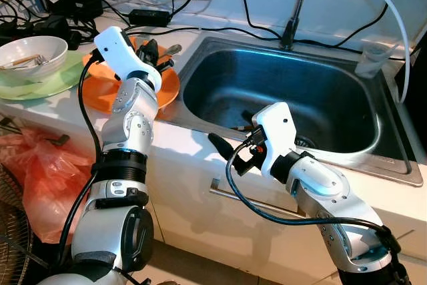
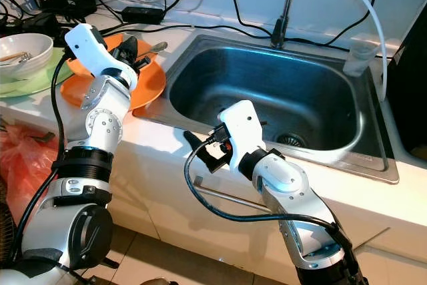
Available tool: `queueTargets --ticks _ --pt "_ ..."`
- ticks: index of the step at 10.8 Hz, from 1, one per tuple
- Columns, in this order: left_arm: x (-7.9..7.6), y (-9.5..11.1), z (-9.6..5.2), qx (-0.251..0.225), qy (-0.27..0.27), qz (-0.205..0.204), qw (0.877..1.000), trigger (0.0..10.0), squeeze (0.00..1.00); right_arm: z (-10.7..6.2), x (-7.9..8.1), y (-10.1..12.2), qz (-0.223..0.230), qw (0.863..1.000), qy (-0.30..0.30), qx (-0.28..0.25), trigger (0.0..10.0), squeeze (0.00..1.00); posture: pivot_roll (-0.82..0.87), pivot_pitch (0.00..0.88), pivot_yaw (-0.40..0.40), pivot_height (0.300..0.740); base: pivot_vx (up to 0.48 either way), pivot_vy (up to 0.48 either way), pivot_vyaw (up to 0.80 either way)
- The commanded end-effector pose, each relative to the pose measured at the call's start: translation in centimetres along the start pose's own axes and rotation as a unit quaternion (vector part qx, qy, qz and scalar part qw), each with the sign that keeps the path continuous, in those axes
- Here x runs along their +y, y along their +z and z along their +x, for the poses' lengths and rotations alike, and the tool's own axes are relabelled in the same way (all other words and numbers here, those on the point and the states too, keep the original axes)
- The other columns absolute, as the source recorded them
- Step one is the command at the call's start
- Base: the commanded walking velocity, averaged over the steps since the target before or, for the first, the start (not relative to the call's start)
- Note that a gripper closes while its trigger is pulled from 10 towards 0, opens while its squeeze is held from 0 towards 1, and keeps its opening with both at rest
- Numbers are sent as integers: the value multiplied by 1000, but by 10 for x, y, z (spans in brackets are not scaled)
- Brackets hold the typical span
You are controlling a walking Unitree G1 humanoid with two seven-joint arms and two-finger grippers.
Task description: Kitchen organization
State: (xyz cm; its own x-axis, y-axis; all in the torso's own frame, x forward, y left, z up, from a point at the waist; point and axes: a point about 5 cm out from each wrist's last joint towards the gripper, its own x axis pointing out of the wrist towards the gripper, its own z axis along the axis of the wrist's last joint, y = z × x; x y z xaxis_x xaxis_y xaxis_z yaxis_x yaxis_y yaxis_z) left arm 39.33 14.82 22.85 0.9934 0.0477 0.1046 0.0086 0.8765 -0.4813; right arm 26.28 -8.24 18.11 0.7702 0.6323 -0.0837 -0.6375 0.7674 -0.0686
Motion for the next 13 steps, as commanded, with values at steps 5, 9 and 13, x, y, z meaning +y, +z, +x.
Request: queueTargets --ticks 5,9,13 --pt "-23 -1 -5 -1 -91 31 995 3137 0 4 -3 18 10 997 -32 -65 10000 0 -14 0 59 740 0 0 0" --pt "-34 -32 -12 49 -153 45 986 8235 0 3 -11 23 17 993 -73 -92 10000 0 -27 0 86 740 0 0 0" --pt "-41 -66 -19 102 -185 50 976 10000 0 -4 -19 5 -8 995 -102 -16 10000 0 -76 0 103 740 0 0 0"
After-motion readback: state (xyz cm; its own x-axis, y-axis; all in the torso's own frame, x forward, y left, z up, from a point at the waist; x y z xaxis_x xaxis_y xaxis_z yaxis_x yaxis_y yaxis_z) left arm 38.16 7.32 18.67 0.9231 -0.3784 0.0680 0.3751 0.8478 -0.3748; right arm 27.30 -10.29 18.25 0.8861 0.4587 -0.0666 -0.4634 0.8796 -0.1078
